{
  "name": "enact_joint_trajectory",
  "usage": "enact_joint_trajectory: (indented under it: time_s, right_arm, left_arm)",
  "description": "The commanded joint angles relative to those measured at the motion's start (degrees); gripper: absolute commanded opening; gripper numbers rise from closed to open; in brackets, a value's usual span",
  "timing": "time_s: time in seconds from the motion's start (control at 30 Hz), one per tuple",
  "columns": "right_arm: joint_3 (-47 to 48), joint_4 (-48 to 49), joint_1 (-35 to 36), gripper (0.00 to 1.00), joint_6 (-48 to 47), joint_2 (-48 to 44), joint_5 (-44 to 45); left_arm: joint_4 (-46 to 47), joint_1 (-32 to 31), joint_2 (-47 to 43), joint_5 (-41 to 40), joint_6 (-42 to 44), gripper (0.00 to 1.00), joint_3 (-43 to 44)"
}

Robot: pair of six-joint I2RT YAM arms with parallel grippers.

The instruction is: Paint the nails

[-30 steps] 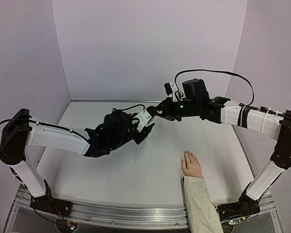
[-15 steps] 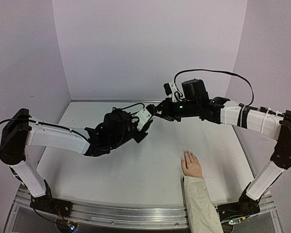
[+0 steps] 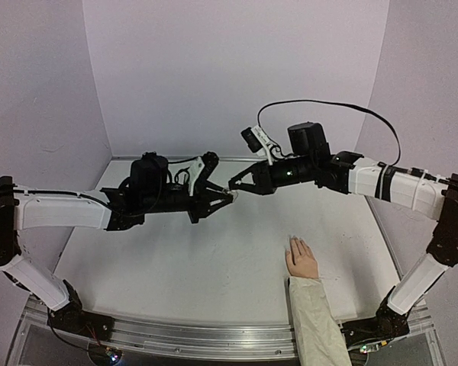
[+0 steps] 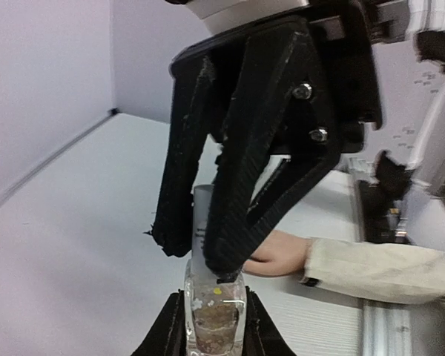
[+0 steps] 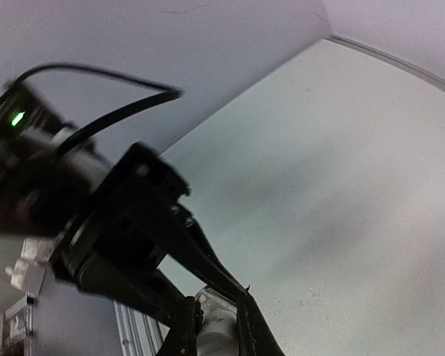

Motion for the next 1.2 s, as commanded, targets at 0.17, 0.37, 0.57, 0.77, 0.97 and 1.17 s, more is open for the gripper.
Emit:
enact_joint_trajectory:
  time_s: [0.17,0.37,0.57,0.77,0.97,1.17]
  right_arm:
    - [1.29,-0.29,0.03,0.0,-20.21,-0.21,-34.31]
    - [1.76,-0.23,0.02,0.0,-18.78,-1.31,-27.19]
    - [3.06,-0.29,0.02,0.66,-11.1,-2.22,-7.22]
    - [6.2,-1.09,0.02,0.78,0.27,-1.39,6.58]
    - [8.94,-0.24,0.41,0.73,13.52,-0.53,13.19]
    - [11.92,-0.14,1.36,0.56,18.91,2.81,17.74]
  left_arm:
    - [4.31,4.83,-0.14,49.84,-22.31,0.0,8.83]
    - [4.21,4.65,-4.87,31.32,-16.83,0.0,3.9]
    - [2.26,2.27,-8.27,0.97,-8.54,0.0,-0.31]
    - [1.61,-2.52,-7.88,-20.27,1.99,0.0,-0.11]
    - [1.35,-5.87,-4.13,-34.13,6.17,0.0,2.82]
    - [0.94,-7.04,-0.78,-39.55,5.76,0.0,5.88]
